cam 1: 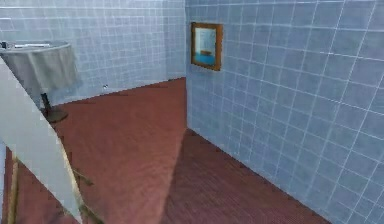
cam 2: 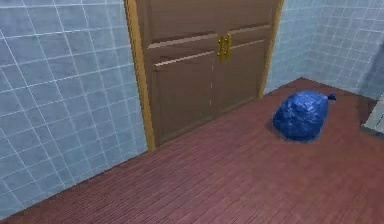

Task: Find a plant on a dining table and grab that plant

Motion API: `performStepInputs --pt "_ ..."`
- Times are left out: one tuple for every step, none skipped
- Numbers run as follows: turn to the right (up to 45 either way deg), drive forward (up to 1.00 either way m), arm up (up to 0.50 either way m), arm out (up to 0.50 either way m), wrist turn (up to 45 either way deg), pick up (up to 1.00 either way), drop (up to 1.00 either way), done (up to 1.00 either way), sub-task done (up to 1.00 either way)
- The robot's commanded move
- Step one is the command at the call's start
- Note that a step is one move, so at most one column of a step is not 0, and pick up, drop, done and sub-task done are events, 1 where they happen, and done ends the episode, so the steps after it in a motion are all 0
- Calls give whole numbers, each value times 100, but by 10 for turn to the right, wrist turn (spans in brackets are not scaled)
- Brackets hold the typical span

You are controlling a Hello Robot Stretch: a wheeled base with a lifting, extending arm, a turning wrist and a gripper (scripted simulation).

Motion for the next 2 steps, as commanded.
performStepInputs --pt "0 100 0 0 0 0 0 0 0" --pt "90 0 0 0 0 0 0 0 0"
